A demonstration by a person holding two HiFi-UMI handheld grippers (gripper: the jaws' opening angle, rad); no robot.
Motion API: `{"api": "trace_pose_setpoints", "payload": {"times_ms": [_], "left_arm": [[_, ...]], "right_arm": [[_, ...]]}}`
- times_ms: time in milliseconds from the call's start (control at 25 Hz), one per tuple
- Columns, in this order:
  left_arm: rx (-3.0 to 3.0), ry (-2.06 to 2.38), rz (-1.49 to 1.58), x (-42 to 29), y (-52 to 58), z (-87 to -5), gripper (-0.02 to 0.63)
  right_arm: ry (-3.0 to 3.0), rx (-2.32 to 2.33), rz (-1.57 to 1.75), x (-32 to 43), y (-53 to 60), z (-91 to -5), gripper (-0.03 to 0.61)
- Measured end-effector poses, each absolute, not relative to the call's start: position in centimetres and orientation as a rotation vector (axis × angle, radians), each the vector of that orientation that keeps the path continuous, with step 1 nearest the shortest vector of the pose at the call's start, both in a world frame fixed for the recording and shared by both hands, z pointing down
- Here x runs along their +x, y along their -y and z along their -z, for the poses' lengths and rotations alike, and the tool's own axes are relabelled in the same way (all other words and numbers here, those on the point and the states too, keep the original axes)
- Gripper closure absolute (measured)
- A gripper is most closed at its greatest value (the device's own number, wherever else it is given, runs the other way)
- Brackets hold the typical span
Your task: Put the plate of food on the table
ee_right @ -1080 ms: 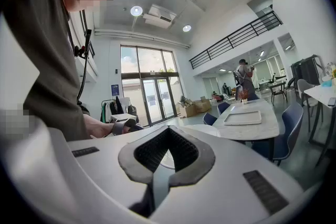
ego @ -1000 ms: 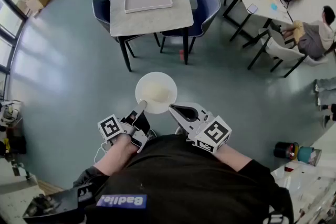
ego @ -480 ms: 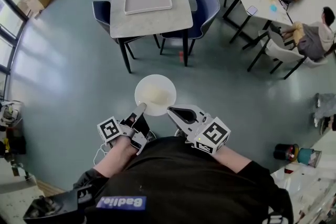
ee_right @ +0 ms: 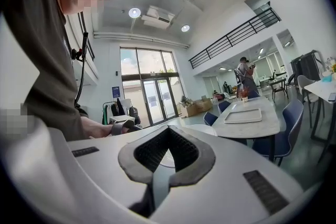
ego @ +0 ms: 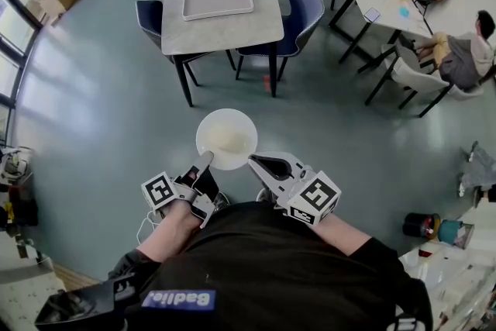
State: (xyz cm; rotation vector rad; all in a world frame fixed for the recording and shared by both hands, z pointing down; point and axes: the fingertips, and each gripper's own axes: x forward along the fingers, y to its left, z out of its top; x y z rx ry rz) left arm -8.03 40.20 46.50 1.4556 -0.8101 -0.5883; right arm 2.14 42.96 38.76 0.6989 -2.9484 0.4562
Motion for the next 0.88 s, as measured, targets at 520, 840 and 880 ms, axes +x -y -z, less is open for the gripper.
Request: {"api": "trace_pose_setpoints", "payload": {"times_ms": [520, 840, 880], "left_arm": [[1.443, 0.828, 0.599, -6.2, -39.6, -46.7, 0.601], [1.433, 0.85, 0.617, -5.1, -39.1, -46.7, 0.601], [1.431, 0.852, 0.618, -5.0, -39.1, -46.7, 0.601]], "right_arm": [[2.946, 0.686, -0.485, 4.5, -41.8, -39.3, 0.568], [2.956, 0.645, -0.488, 5.7, -41.4, -39.4, 0.568], [2.957, 0.642, -0.49, 5.7, -41.4, -39.3, 0.568]]}}
